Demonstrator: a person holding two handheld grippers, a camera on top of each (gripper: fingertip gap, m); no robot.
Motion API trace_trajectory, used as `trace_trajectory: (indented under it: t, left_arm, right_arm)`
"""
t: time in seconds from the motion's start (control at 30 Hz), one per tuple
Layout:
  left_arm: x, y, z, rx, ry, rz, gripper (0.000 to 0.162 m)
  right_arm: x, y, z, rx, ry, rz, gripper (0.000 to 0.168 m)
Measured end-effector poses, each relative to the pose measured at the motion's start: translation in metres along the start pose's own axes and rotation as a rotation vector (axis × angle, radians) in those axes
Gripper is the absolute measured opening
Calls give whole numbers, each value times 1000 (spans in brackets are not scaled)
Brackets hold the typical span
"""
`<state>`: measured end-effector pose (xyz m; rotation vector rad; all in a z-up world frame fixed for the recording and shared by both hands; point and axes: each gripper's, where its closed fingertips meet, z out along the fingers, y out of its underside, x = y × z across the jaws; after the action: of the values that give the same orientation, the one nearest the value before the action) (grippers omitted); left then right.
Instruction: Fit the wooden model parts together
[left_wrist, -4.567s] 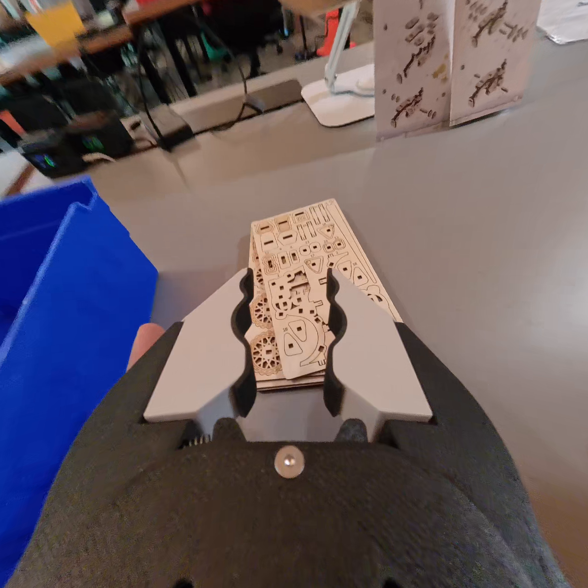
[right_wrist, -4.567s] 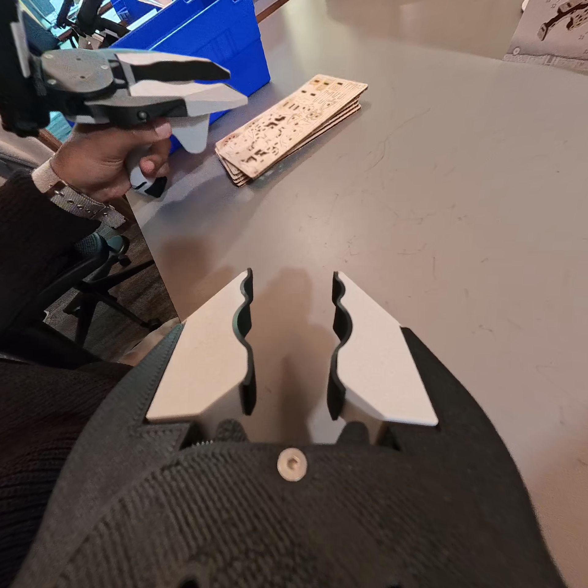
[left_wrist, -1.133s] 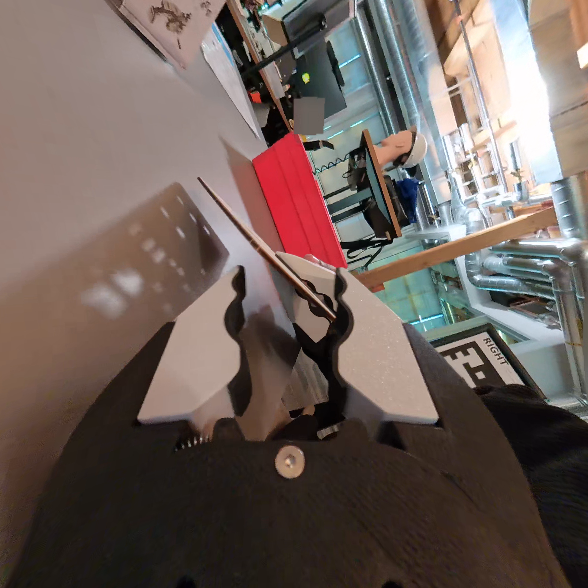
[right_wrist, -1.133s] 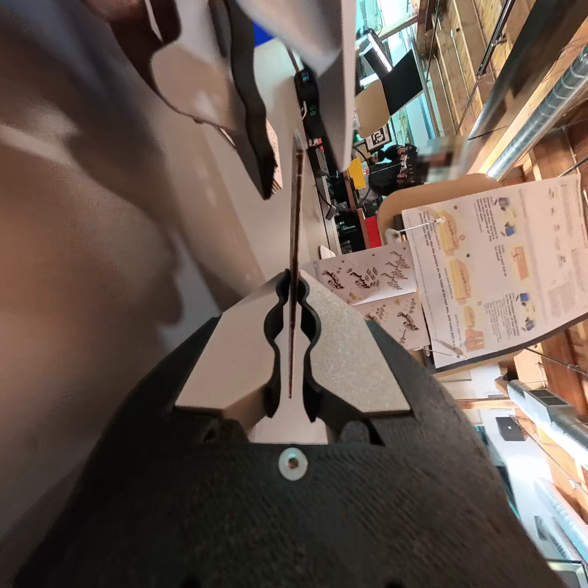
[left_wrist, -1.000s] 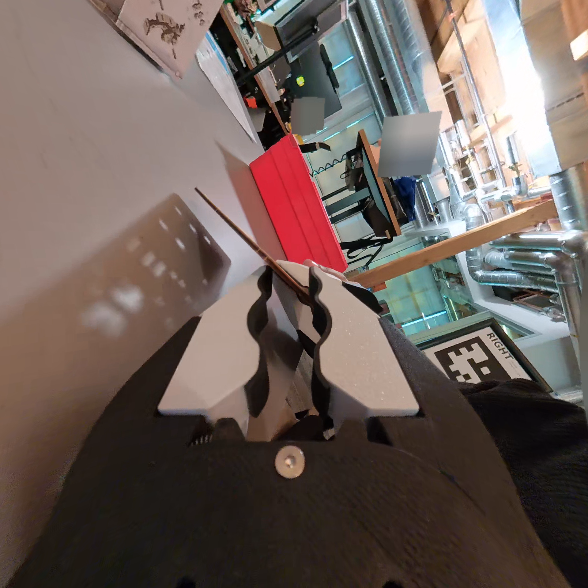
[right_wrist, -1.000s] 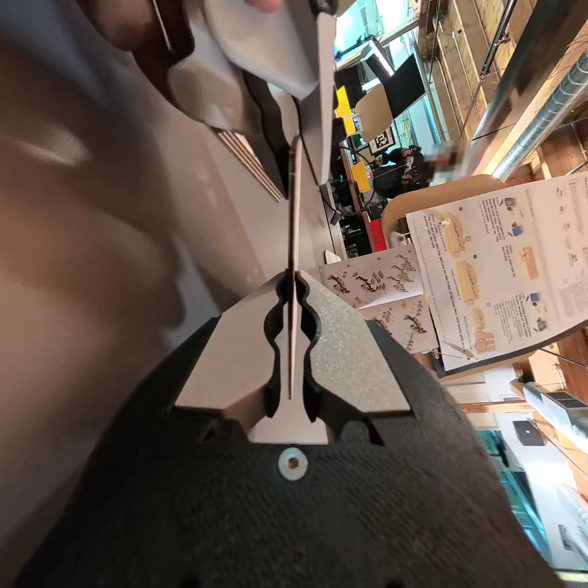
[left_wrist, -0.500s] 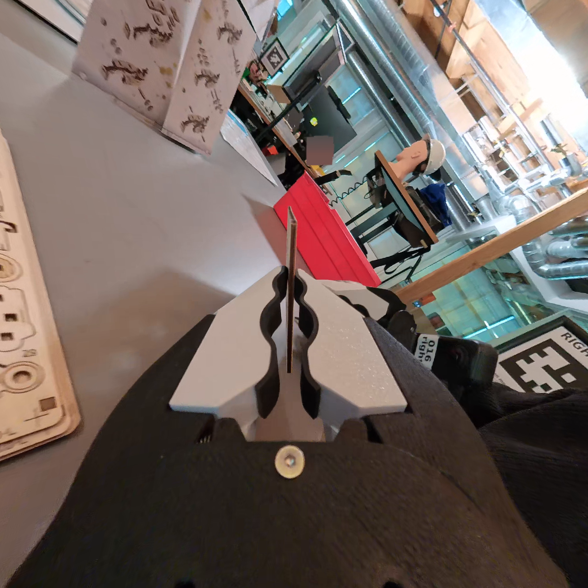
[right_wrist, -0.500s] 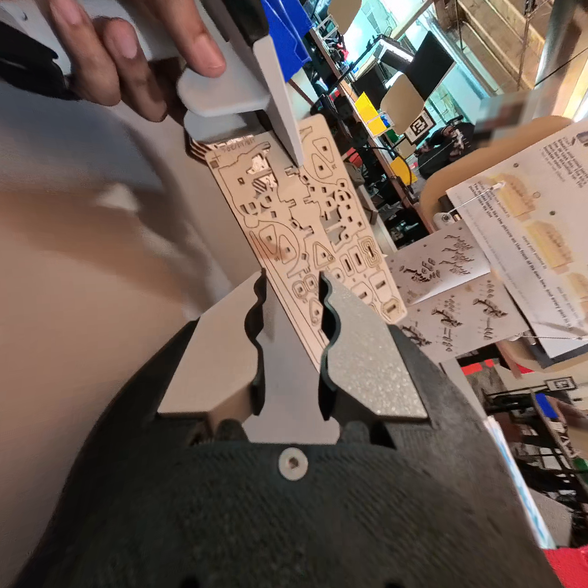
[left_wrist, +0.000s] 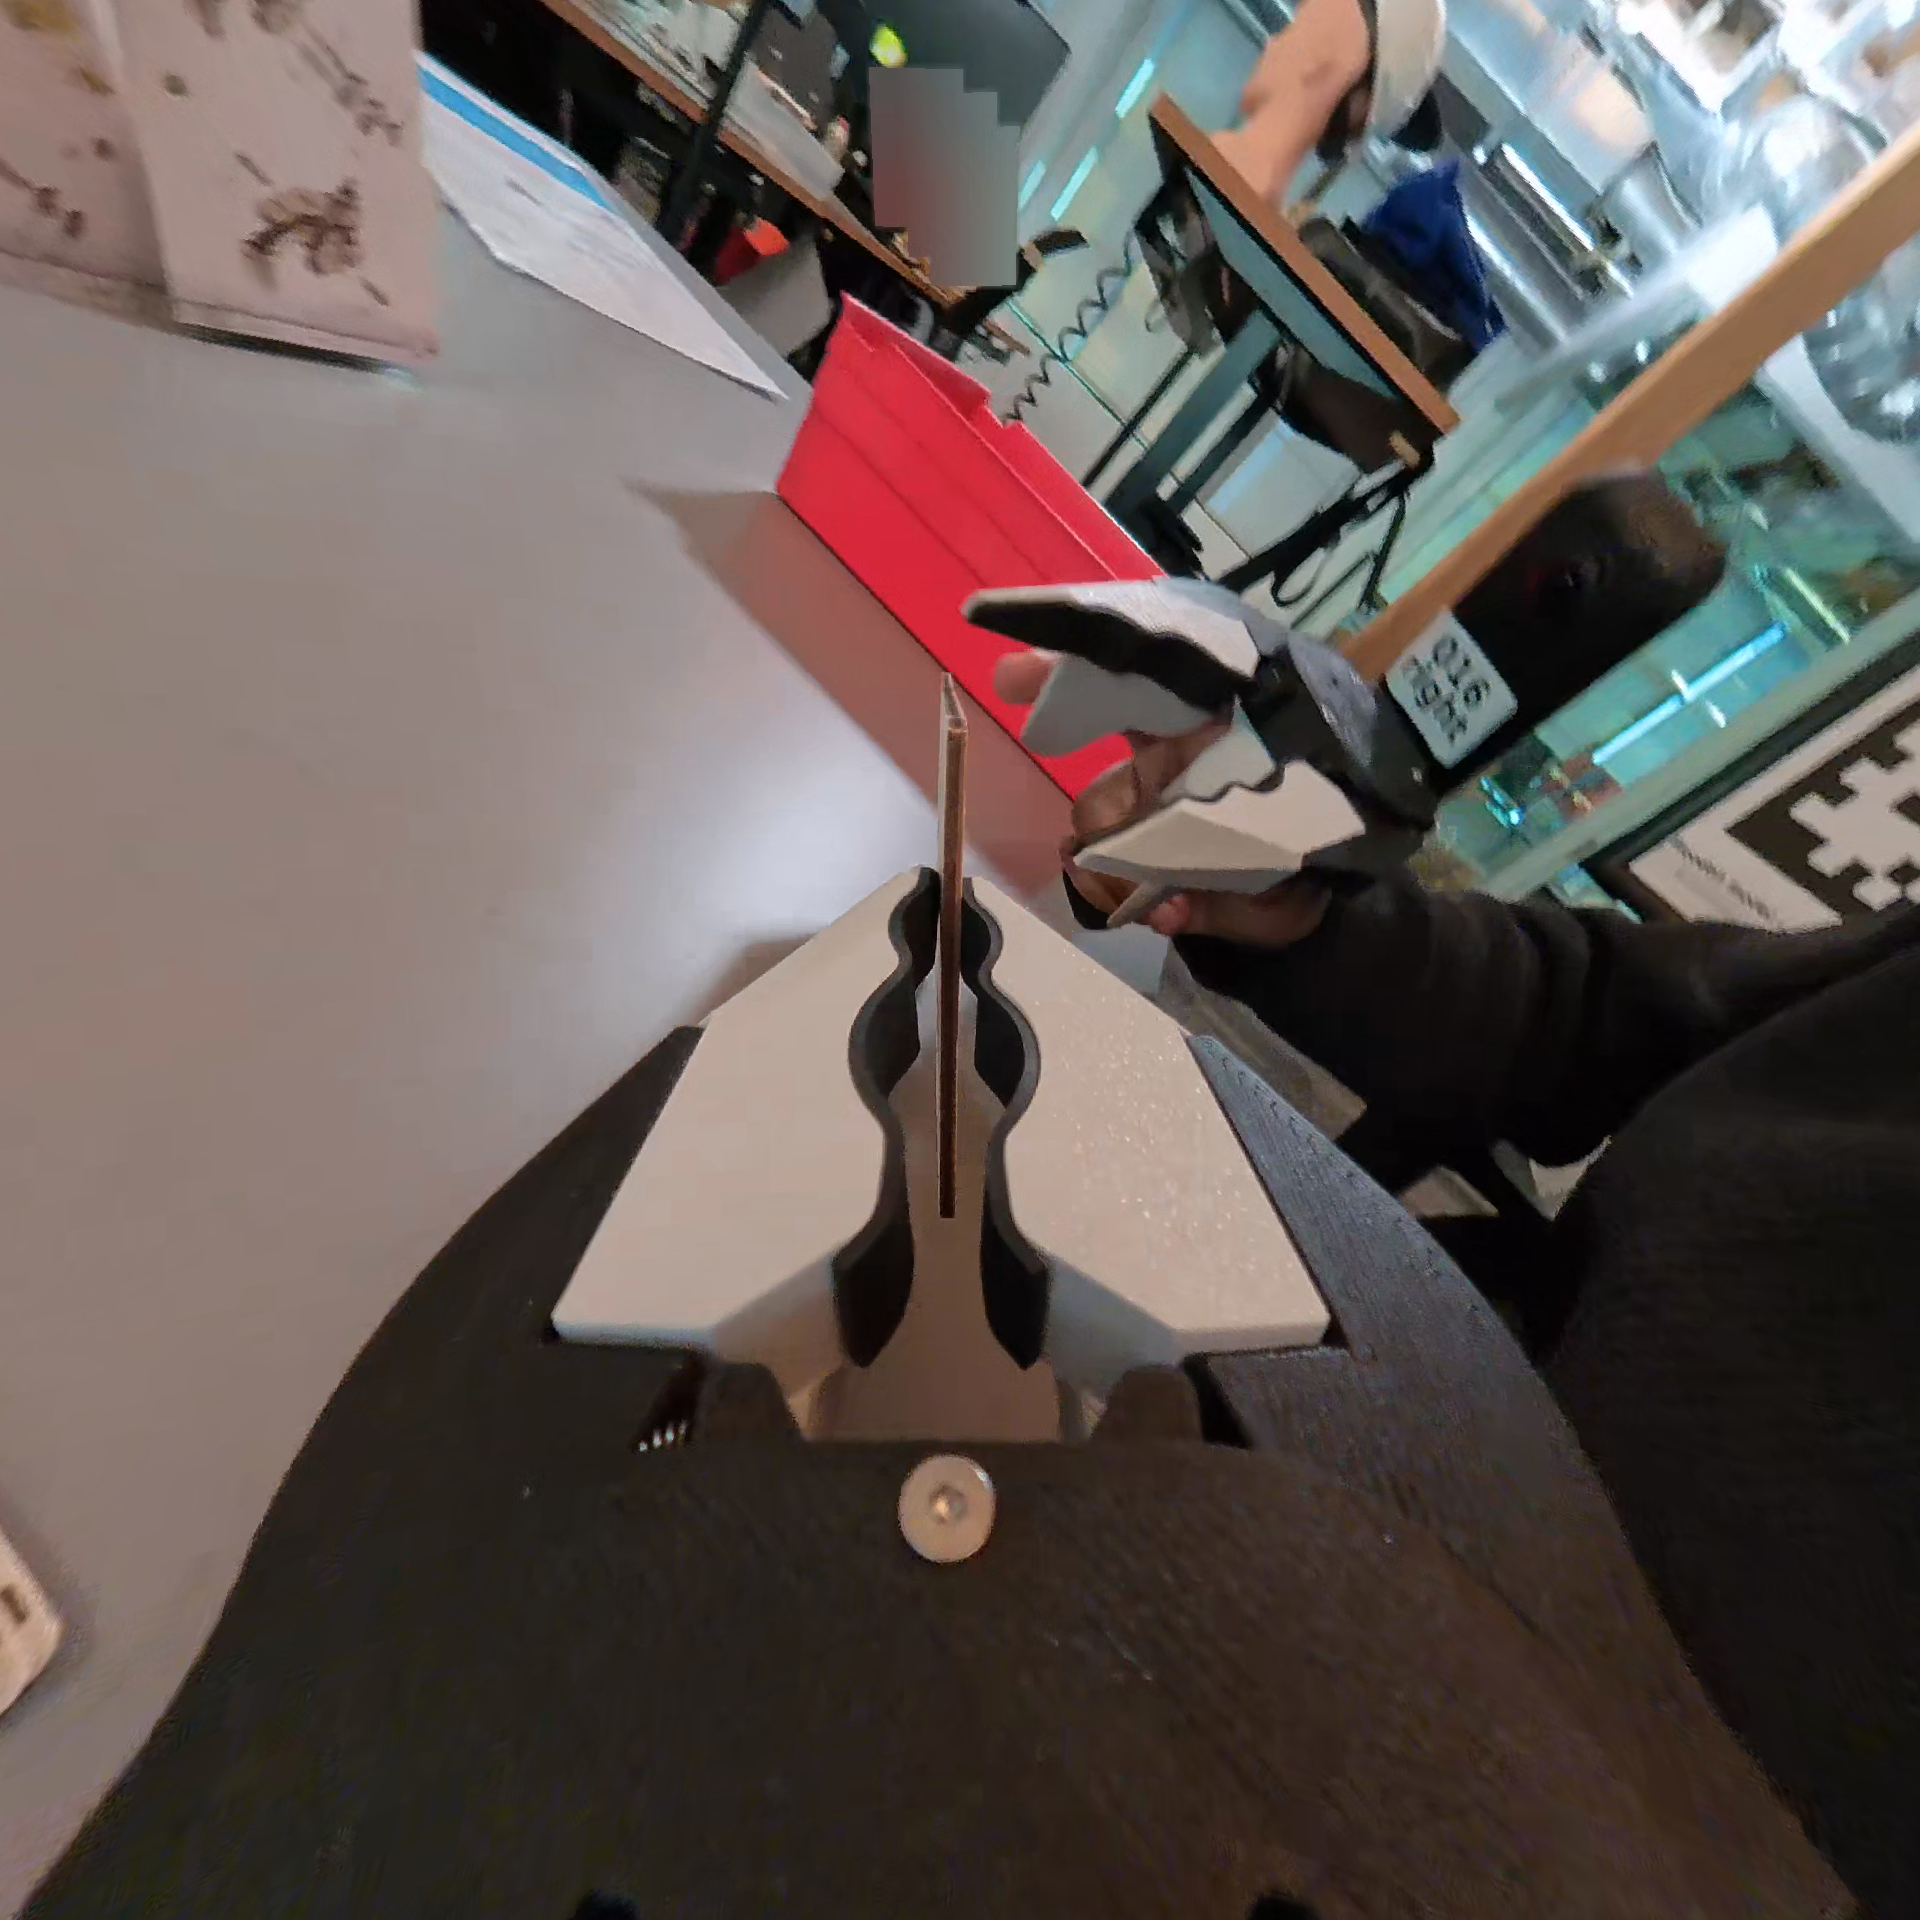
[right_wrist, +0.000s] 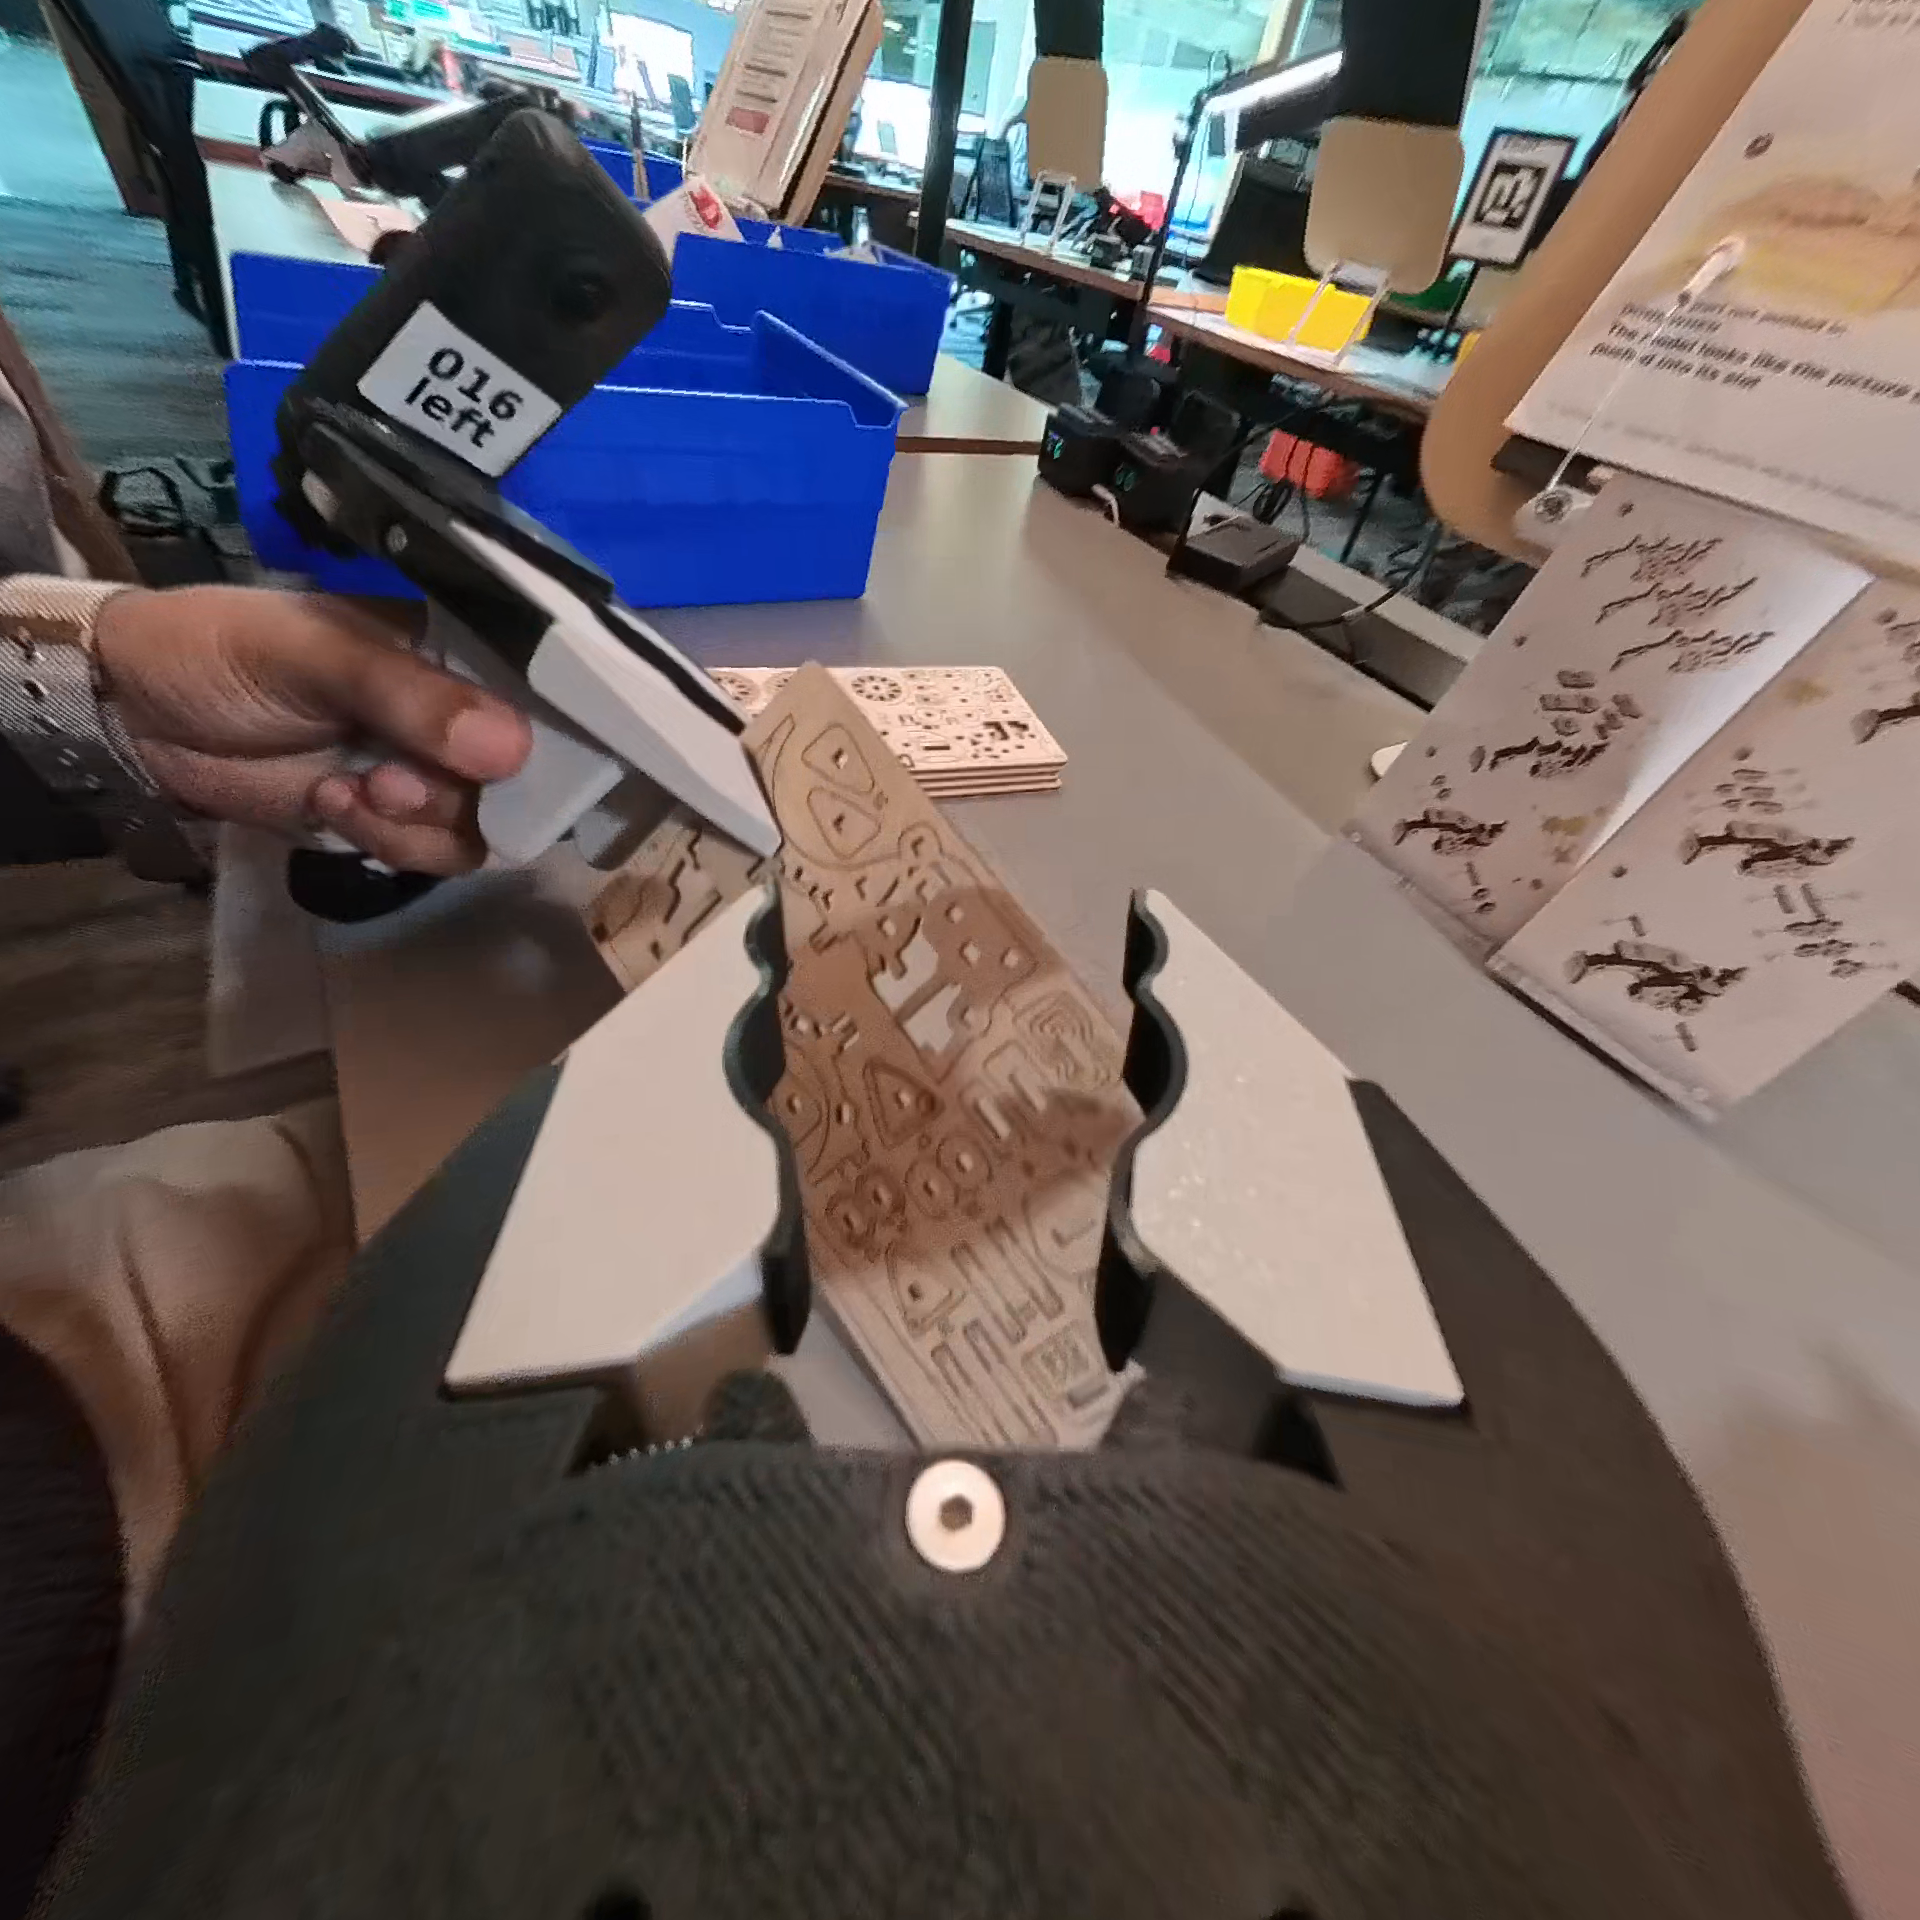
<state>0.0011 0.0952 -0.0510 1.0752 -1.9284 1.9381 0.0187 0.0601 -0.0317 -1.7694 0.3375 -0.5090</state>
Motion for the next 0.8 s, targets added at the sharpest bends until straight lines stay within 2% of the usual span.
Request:
trace_trajectory:
  t: [0.1, 0.2, 0.33, 0.67, 0.73, 0.8]
  left_arm:
    - [13, 8, 6, -46, 42, 74, 1]
    - [20, 12, 10, -72, 42, 166, 2]
    - [23, 14, 11, -81, 50, 201, 2]
    - [31, 17, 12, -83, 58, 302, 2]
    - [30, 15, 12, -73, 37, 308, 2]
    - [28, 14, 13, -66, 23, 301, 4]
  right_arm:
    - [-5, -4, -2, -35, -70, 54, 68]
    - [-14, 8, -3, -148, -158, 83, 65]
    - [-6, 15, -4, -181, -126, 19, 48]
    - [-16, 13, -11, -226, -183, -69, 38]
    - [-17, 12, -13, -225, -190, -87, 29]
    - [-15, 12, -13, -235, -185, -78, 26]
